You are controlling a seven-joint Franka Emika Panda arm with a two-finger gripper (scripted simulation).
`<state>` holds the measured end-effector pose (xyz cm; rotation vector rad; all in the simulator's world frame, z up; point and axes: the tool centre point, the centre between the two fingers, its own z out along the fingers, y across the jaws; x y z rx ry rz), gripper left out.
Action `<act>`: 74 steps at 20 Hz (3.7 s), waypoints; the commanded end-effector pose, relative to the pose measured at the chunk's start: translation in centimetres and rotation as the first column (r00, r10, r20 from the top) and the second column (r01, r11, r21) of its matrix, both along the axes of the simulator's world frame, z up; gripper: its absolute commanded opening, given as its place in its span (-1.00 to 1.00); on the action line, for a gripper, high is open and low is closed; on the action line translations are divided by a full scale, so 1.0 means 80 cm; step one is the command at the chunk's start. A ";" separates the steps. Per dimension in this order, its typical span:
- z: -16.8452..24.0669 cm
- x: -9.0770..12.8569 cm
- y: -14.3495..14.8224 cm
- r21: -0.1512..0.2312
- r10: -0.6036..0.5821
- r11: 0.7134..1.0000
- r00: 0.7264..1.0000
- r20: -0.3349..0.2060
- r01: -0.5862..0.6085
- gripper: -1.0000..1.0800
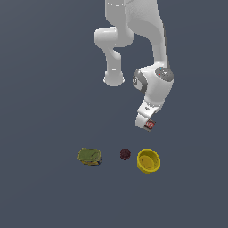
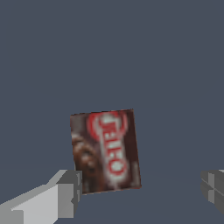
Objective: Pick up a designated object from a clutter of objects.
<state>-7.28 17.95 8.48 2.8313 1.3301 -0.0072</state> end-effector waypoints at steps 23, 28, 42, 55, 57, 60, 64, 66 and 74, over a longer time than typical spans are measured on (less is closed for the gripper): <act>-0.077 -0.025 0.023 0.014 0.091 0.996 0.996 -0.002 -0.091 0.92; -0.085 -0.025 0.023 0.014 0.092 0.996 0.996 -0.002 -0.092 0.92; -0.082 -0.025 0.021 0.013 0.091 0.996 0.996 0.000 -0.091 -1.00; -0.020 -0.034 0.000 0.012 0.092 0.996 0.996 0.000 -0.092 -1.00; -0.004 -0.036 -0.005 0.012 0.092 0.996 0.996 0.000 -0.092 -1.00; 0.025 -0.040 -0.015 0.012 0.093 0.996 0.996 -0.001 -0.093 -1.00; 0.064 -0.046 -0.027 0.013 0.093 0.996 0.996 -0.001 -0.093 -1.00; 0.084 -0.049 -0.033 0.014 0.094 0.996 0.996 -0.001 -0.093 -1.00; 0.170 -0.060 -0.060 0.018 0.094 0.995 0.996 -0.002 -0.094 -1.00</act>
